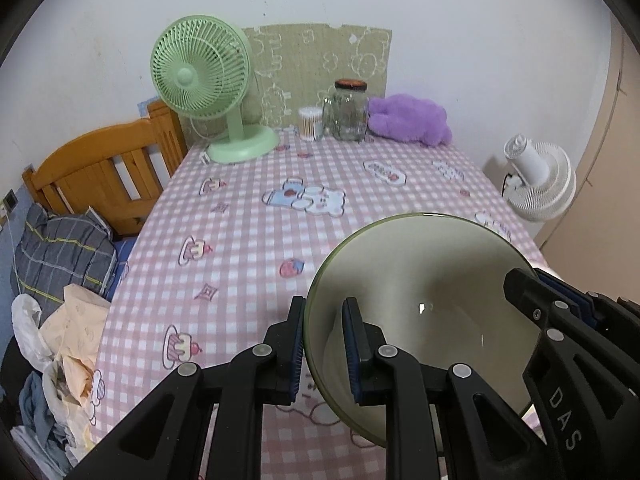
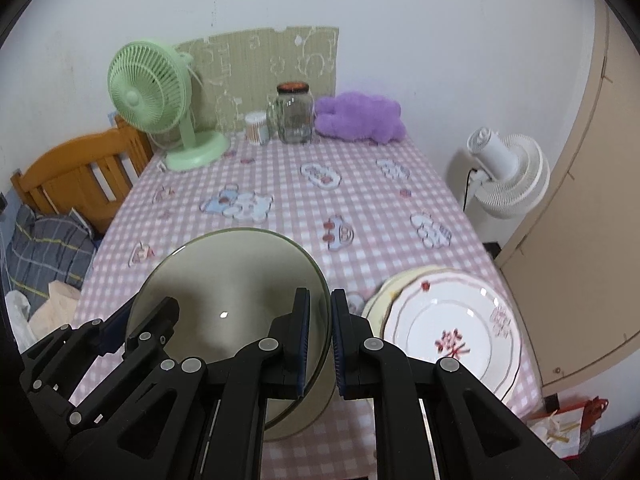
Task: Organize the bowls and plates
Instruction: 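Lift the patterned bowl with both grippers and carry it to the cream bowls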
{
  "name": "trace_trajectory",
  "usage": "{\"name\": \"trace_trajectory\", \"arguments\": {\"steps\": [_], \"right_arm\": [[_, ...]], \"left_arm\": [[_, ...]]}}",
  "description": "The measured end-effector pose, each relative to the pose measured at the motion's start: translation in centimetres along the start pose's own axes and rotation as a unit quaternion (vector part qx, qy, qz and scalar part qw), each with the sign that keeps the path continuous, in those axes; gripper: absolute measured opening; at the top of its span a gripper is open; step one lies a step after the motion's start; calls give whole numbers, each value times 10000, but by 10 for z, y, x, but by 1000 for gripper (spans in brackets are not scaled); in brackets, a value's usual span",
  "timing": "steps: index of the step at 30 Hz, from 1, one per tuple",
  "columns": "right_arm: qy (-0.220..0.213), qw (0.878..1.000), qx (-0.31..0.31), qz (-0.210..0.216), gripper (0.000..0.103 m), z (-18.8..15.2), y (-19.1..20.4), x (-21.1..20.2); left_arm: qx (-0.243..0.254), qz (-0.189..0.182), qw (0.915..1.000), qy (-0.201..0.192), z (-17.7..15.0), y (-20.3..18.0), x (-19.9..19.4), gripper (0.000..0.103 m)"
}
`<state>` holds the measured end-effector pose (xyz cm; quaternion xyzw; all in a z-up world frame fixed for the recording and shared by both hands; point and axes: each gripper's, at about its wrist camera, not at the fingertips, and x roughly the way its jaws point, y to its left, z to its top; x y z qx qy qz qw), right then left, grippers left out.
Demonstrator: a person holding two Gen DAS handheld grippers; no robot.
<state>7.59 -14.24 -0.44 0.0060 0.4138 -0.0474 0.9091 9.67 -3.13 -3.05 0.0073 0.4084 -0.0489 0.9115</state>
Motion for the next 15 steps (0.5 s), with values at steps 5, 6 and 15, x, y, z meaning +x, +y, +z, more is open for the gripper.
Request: {"name": "trace_trajectory", "arguments": {"steps": [5,6,15], "right_arm": [[145,9999,4,22,14,-16,-1,8],[174,9998,6,23,14,-18,-1,11],[414,9991,27,74,14,-30,-8,30]], "left_arm": [[0,15,9999,158,-15,-3,9,16],[5,19,9998,175,-16,-3,10,16],[84,95,9992,383,-24,-10,27,16]]}}
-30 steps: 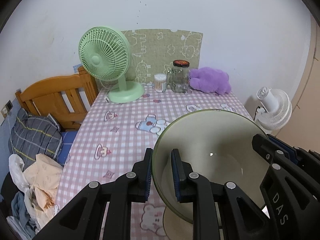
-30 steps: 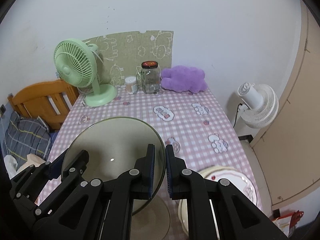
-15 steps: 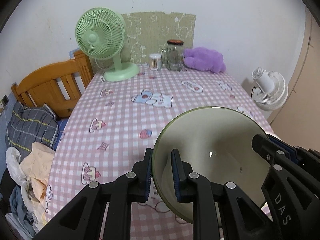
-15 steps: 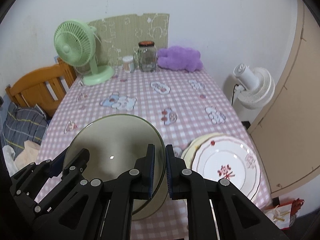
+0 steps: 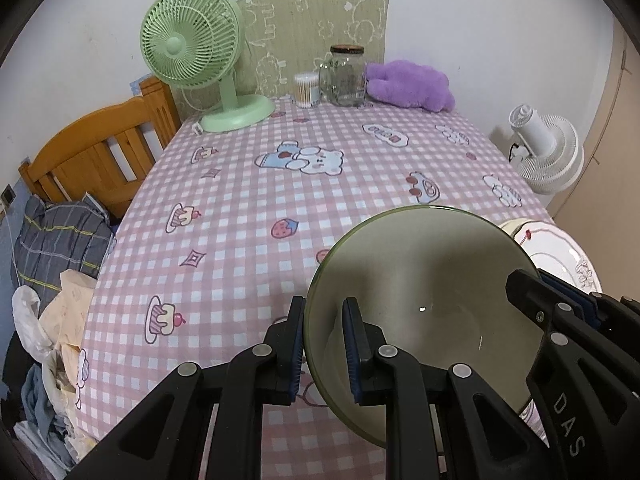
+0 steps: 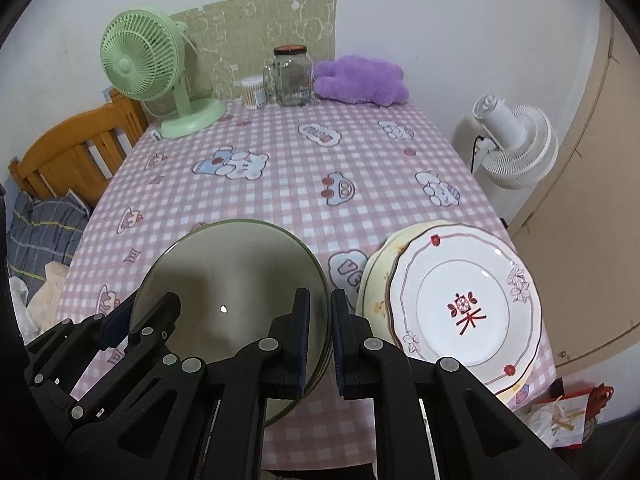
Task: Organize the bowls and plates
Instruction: 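Lift the patterned bowl with both grippers and carry it to the cream bowls, then lower the patterned bowl into the cream bowls and open both grippers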
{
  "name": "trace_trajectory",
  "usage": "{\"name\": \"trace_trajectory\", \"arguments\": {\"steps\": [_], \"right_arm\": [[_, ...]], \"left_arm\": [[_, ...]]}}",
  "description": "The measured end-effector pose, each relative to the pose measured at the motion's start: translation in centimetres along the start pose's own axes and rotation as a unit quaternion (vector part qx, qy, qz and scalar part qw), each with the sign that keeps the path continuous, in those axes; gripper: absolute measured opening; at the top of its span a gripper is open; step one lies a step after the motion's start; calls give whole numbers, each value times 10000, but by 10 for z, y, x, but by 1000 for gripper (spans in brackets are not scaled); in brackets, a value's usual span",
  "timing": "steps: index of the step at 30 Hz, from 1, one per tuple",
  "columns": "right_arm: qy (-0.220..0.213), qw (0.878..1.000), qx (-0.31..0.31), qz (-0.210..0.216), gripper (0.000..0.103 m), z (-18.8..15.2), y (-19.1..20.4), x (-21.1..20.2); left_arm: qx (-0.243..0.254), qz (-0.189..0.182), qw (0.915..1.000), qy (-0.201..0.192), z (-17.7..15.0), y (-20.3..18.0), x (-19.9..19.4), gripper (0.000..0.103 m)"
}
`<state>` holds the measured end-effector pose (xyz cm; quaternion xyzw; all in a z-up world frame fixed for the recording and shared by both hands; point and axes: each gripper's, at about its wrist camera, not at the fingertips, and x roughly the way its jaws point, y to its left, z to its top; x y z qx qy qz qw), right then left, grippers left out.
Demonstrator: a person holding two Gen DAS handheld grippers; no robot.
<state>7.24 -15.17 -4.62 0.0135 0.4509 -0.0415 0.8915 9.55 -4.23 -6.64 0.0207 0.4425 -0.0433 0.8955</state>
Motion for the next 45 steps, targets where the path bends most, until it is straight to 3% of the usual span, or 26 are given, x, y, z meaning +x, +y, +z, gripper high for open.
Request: {"name": "trace_trajectory", "arguments": {"steps": [17,19,21,27,28,31,32,33,35,45], "right_arm": [[233,9994,-232,81,14,4,0,18],[274,9993,-260,79,14,4,1,17],[346,9988,-302,144,14,4,0,17],[585,9975,-244,323,14,7,-5,16],[597,9974,-260,317,14,7,-4,15],[666,9967,-285,373,26,7,-6,15],[673,9967,-272,355,36,8,-8,16],[670,9968,-249,351,57,8,-10,17],[646,9969,-136,435,71,9,-15,18],[920,9914,75,927,71,19,-27,53]], "left_arm": [[-122,146,9994,271,2,-4,15,16],[-150,106,9993,329,2,-2,14,19],[-237,-15,9990,385,2,0,10,31],[-254,-174,9983,490,2,3,5,44],[-266,-204,9981,515,2,3,6,54],[-355,-247,9975,557,1,7,7,59],[-423,-305,9969,590,1,9,9,63],[-496,-348,9963,606,2,10,11,64],[-544,-384,9960,600,3,11,12,67],[-680,-243,9938,846,9,11,31,74]]}}
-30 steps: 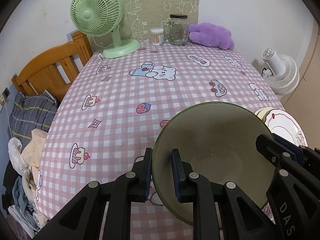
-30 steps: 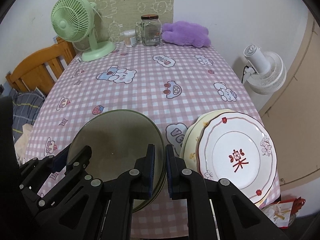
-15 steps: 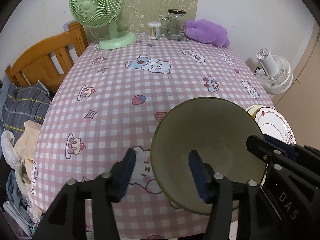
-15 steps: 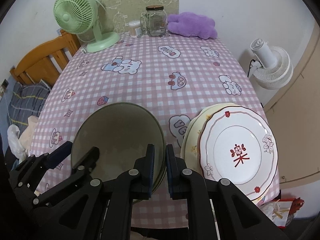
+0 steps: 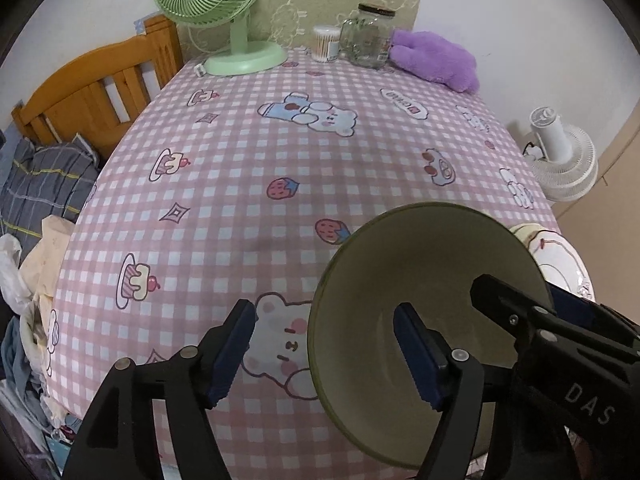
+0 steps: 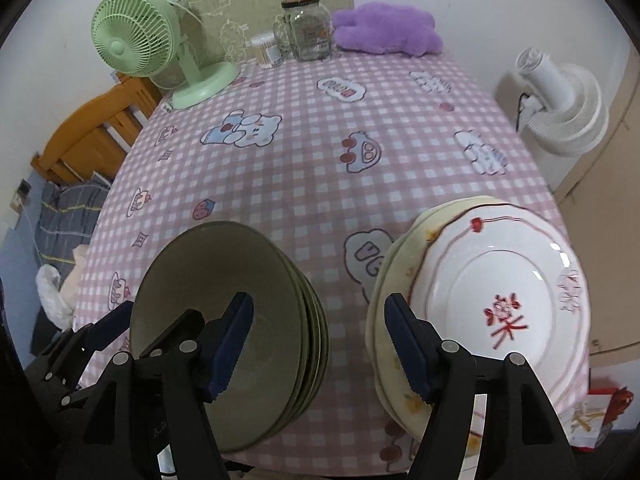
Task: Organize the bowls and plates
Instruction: 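Lower the patterned bowl into the cream bowls and open both grippers, then close both grippers on the rim of the nested bowl stack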
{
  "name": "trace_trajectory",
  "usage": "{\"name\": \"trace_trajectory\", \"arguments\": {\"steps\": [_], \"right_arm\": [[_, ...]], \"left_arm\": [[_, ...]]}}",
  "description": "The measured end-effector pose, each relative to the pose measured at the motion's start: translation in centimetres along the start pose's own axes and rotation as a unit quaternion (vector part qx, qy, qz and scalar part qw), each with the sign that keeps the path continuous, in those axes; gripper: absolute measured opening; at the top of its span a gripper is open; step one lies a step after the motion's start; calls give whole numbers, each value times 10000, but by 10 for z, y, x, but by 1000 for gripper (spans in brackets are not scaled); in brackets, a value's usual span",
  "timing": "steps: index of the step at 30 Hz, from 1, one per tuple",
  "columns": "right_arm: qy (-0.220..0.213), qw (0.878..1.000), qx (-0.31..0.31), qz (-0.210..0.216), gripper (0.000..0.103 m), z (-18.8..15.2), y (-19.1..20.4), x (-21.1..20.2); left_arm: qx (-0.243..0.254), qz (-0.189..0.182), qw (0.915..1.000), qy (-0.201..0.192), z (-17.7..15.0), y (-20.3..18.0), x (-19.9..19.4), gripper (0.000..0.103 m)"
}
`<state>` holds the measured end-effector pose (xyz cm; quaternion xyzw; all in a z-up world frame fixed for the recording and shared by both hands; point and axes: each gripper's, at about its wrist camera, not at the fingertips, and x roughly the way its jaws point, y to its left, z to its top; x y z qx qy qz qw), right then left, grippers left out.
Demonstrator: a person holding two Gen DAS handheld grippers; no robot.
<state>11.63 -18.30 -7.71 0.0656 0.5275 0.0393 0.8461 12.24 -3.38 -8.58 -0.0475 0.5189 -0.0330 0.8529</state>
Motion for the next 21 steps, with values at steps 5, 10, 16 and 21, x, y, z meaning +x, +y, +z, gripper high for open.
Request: {"name": "trace_trajectory", "arguments": {"steps": [5,10,16,21], "right_arm": [[433,9978,103,496,56,7,-7,24],[723,9937,4,856,45,12,-8,41],[989,9853,-1,1391,37,17,-13,54],[976,9856,-161,1370,37,17,-8,53]], "left_arm": [[53,-44,9998,177,3,-7,11,74],[105,-38,9995,280,6,-12,18,74],[-29,41,9995,299,7,-13,19,74],[-146,-67,9992,353,4,-9,21,74]]}}
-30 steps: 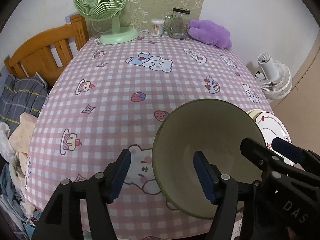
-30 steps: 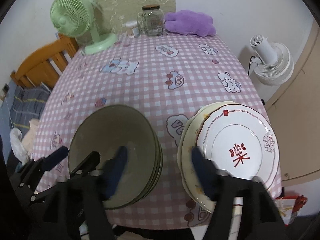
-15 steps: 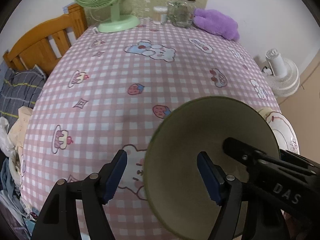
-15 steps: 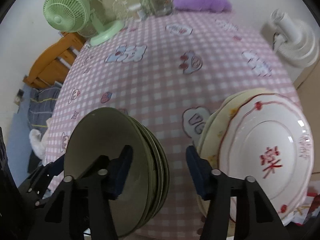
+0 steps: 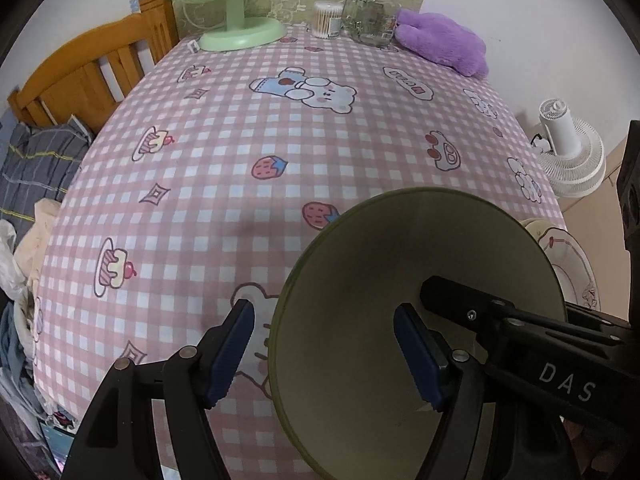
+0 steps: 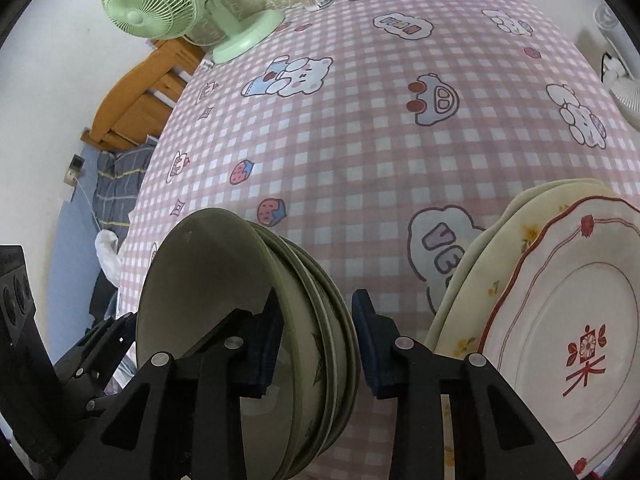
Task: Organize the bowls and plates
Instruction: 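Close both grippers on the rim of the nested bowl stack, then lift the nested bowls with both grippers and carry them over the plate stack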
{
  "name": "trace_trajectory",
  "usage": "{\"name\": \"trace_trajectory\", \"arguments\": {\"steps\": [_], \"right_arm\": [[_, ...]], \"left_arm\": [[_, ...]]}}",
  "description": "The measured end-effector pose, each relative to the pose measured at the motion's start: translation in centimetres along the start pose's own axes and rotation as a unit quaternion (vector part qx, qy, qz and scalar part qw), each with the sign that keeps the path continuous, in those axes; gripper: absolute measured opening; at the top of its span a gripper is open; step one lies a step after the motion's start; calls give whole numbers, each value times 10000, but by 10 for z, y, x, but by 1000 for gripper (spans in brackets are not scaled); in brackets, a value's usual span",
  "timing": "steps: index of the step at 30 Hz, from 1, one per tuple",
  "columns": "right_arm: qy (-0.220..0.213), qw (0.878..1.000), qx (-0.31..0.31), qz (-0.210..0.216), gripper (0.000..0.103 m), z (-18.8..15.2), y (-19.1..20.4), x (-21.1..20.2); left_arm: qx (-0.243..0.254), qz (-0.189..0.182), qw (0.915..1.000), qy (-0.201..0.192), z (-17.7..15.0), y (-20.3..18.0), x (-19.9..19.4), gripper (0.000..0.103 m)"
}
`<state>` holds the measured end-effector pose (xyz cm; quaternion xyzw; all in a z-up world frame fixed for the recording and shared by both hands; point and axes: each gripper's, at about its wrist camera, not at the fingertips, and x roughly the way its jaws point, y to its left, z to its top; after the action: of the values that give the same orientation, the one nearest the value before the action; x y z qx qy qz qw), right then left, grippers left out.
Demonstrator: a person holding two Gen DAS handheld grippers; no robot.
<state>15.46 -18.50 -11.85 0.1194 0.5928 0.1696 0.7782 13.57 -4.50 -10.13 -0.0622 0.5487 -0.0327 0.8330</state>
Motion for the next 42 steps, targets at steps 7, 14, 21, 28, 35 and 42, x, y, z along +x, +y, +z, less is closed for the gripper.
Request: {"name": "trace_trajectory", "arguments": {"steps": [7,14,21,28,35,42], "right_arm": [[-63,9998,70,-150,37,-1,0,-1],[-202,9984,236,-481,38,-6,6,-2],[-264,9964,506,-623,39,-11,4,-5],[-364,9936,684,-823,39,-17,12,-8],[-507,9892,980,-966,39,-27,20,-17],[-808,9839,1163,-1087,39,-36,34,-44]], "left_arm": [[19,-484,9988,14,0,7,7,71],[-30,-1284,9917,91,-4,15,15,57],[179,-1484,9887,45,-3,12,13,55],[343,-1543,9874,45,-4,17,7,54],[713,-1618,9842,39,-3,17,-6,54],[976,-1705,9805,-51,1,12,-31,54]]}}
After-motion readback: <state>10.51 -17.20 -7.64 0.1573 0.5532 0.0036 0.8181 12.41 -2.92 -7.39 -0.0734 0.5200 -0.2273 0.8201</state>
